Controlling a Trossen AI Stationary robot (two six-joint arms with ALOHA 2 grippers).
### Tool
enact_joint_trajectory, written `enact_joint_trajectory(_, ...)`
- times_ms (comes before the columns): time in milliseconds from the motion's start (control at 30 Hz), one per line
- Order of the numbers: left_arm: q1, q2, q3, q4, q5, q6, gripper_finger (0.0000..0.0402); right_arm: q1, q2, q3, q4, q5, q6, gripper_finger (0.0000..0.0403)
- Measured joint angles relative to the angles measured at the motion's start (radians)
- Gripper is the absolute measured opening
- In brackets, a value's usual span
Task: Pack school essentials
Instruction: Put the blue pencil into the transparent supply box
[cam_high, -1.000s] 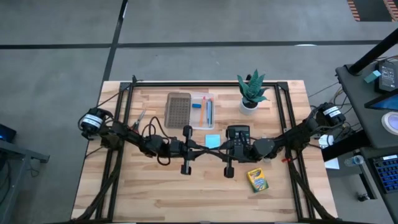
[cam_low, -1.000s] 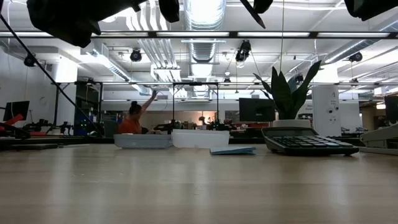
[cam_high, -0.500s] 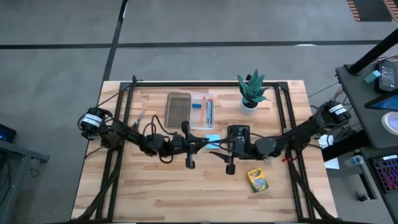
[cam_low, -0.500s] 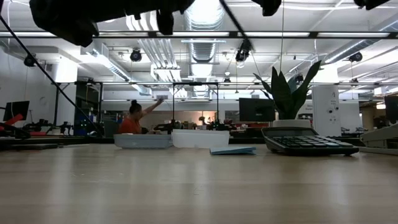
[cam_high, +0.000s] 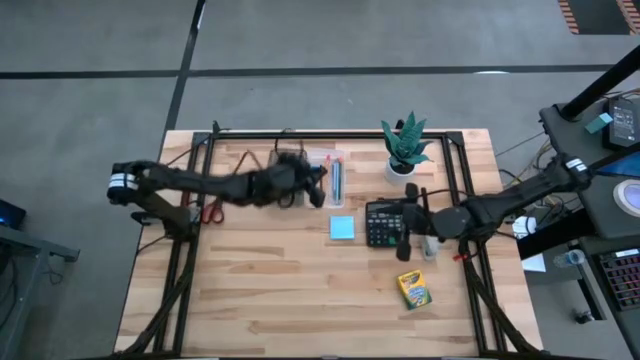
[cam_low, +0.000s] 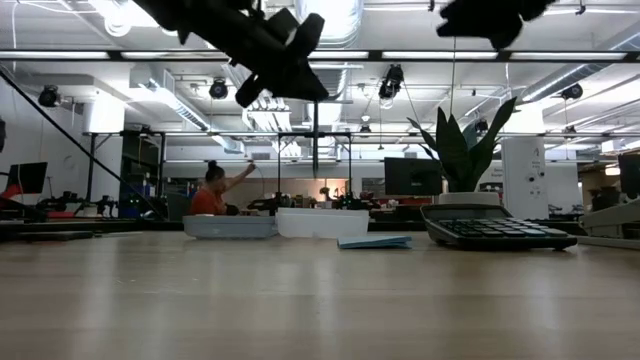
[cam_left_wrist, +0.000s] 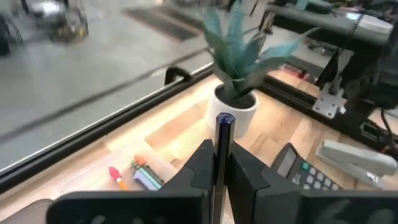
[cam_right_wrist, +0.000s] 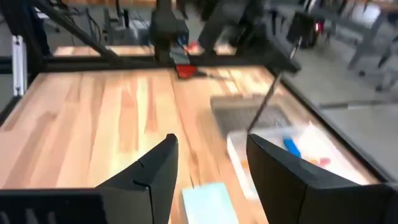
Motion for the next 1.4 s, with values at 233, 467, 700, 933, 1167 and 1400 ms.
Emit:
enact_joint_trajectory(233, 0.177, 0.064, 0.169, -0.25, 0.214, -0.087, 0.0002, 0.029, -0.085, -0.085, -0.065, -0.002, 0.057, 0.0177)
enact_joint_trajectory(467, 0.306, 0.19, 0.357, -0.456, 0.392, -0.163, 0.0002, 0.045, -0.128, -0.167, -0.066, -0.01, 0.086, 0.0178)
enact_joint_trajectory(700, 0.404, 0.334, 0.537, -0.692, 0.546, -0.265, 0.0002, 0.045, -0.153, -0.197, -0.069, -0.014, 0.087, 0.0178)
enact_joint_trajectory(933, 0.494, 0.456, 0.666, -0.88, 0.613, -0.416, 0.0002, 0.049, -0.157, -0.198, -0.153, -0.115, 0.138, 0.0178)
enact_joint_trajectory(1167, 0.551, 0.539, 0.728, -0.884, 0.665, -0.505, 0.0008, 0.053, -0.164, -0.198, -0.16, -0.124, 0.122, 0.0178)
enact_joint_trajectory(1400, 0.546, 0.565, 0.738, -0.883, 0.727, -0.499, 0.001, 0.053, -0.165, -0.198, -0.202, -0.123, 0.099, 0.0178)
